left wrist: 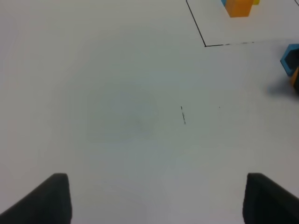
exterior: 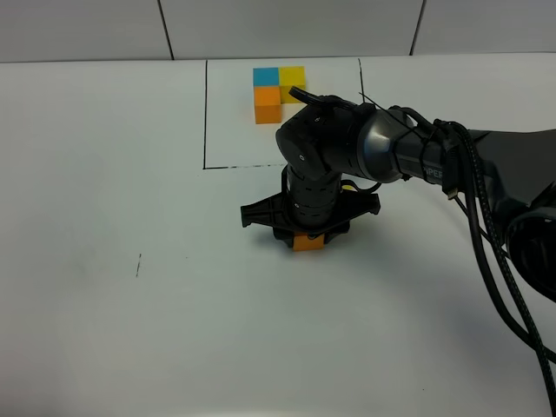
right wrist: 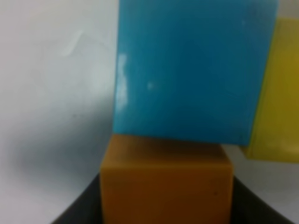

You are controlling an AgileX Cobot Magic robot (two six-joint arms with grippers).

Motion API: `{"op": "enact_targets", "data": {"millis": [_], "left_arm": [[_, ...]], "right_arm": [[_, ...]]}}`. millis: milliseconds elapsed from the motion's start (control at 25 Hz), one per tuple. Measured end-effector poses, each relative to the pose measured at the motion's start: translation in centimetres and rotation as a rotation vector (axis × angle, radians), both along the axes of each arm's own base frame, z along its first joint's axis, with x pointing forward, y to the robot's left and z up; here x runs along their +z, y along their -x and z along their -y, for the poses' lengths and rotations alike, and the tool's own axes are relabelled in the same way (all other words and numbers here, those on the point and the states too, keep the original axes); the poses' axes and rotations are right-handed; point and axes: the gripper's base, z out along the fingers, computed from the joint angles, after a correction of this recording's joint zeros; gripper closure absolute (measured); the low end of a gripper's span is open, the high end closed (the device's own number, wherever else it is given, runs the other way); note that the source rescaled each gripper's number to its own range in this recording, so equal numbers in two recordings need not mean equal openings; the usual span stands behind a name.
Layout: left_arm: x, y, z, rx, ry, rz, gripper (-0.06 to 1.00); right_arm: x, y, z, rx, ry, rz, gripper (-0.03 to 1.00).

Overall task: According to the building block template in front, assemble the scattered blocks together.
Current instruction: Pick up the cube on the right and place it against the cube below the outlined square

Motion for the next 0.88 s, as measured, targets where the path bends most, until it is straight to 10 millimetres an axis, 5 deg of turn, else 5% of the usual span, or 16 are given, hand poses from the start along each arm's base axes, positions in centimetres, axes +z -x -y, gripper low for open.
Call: {"op": "enact_targets", "data": {"millis": [880], "left_arm": [[0.0,0.0,0.0,0.0,0.0,0.0,0.27]], "right_arm": [[-0.01,-0.3,0.2,-0.005,0.023,0.032,0.95]]}}
